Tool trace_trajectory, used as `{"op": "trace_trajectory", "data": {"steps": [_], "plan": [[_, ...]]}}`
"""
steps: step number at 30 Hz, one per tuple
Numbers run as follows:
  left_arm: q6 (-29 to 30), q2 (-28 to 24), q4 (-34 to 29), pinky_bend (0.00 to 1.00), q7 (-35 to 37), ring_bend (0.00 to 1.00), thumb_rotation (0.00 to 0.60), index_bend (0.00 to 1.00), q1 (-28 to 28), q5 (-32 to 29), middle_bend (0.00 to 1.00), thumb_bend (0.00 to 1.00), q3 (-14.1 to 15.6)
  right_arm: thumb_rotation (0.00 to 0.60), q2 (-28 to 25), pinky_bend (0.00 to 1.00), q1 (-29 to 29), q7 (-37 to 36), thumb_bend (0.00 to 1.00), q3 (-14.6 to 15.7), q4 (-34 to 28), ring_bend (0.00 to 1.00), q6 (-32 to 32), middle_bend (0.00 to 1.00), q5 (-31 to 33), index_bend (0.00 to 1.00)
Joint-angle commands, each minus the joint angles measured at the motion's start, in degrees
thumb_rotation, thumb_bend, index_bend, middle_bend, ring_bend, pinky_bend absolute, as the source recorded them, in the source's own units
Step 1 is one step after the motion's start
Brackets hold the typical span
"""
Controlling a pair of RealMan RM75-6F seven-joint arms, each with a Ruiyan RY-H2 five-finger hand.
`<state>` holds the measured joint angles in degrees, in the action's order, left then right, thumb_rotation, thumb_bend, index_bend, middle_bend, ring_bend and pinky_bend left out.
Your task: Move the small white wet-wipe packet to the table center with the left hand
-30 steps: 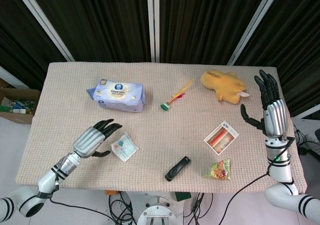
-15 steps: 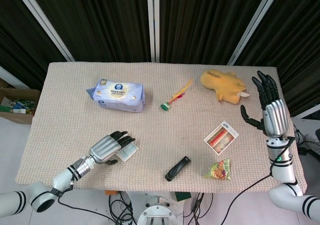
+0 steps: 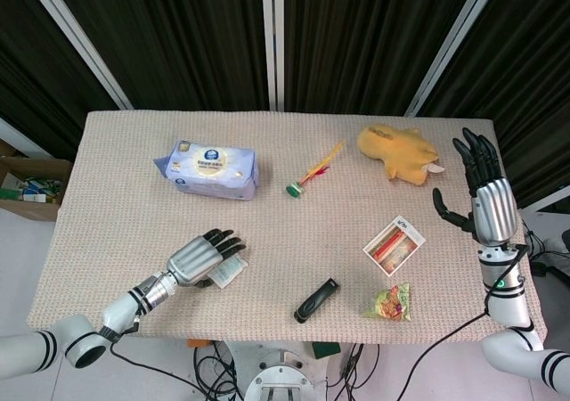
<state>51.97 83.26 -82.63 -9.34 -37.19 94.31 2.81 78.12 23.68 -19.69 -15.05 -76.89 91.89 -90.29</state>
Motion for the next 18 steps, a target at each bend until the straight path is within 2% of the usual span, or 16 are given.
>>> {"op": "trace_trajectory", "data": {"steps": [1,6,11,18], "plan": [[-0.3,0.2,-0.1,0.16,-0.6,0.06,0.6,0.18,-0.2,-0.5,0.11,0.19,0.2,0.6,-0.1,0.0,-0.1,-0.2,0.43,-0.1,0.1,0.0,0.0,0.0,0.2,0.0],[0.0,0.3,-0.4,0.18,-1.5,0.07,0.6,0.28,-0.4,-0.7,0.18,0.24,0.4,0.6,-0.1,0.0,-0.1,-0.2,0.43,0.2,0.5,0.0,0.0,0.0,0.3,0.0],[1.8,0.7,-0.2,0.23,-1.9,0.18,0.6,0.34,0.2,-0.6,0.34,0.3,0.5,0.6,0.1,0.0,-0.3,-0.5,0.43,0.1,0.9,0.0,-0.1,0.0,0.9,0.0],[4.2,1.4,0.8,0.34,-0.7,0.35,0.6,0.5,0.7,0.0,0.52,0.32,0.7,0.6,0.2,0.0,-0.4,-0.7,0.43,0.1,1.3,0.0,0.0,0.0,1.1,0.0]]}}
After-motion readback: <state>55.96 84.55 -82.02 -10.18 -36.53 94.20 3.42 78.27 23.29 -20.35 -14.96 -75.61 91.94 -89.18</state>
